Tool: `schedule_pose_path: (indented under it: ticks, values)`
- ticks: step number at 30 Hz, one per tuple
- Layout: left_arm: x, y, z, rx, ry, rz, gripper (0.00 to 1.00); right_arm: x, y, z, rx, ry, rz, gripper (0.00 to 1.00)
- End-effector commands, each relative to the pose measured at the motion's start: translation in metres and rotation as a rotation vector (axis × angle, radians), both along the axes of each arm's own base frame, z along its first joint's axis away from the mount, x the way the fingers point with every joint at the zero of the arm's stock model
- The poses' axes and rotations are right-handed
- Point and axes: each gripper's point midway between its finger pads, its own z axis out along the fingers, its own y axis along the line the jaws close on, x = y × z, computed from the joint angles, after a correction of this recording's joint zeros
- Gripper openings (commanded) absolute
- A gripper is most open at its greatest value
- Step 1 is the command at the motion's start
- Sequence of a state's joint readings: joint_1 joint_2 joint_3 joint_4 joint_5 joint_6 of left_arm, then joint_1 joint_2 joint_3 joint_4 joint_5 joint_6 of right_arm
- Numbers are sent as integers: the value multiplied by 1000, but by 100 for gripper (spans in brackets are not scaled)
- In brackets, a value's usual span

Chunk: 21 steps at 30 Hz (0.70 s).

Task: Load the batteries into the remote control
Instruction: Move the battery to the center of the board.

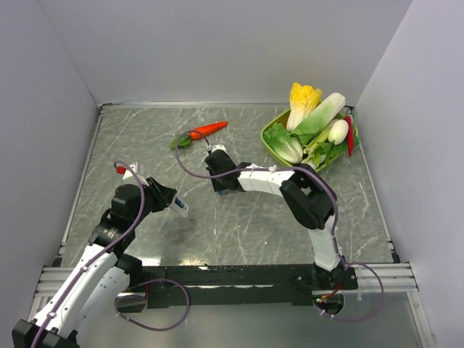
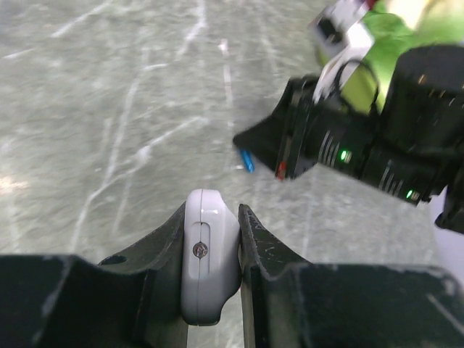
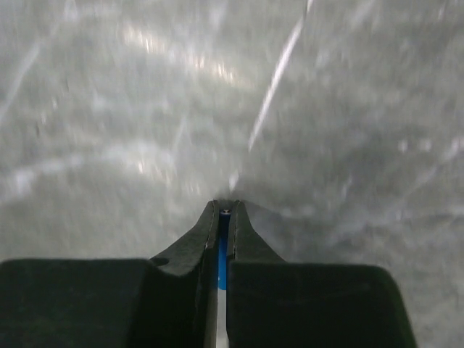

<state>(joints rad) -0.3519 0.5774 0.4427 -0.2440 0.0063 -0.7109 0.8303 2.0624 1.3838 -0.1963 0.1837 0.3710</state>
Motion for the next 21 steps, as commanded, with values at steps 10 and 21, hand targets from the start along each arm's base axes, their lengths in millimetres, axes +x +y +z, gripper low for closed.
schedule_pose_path:
  ticks: [10, 21]
  values:
    - [6, -40, 28, -142, -91, -183, 1, -86, -73, -21, -119, 153, 154, 9]
    - [9, -37, 27, -170, -74, -142, 1, -102, -130, -27, -80, 233, -246, 8]
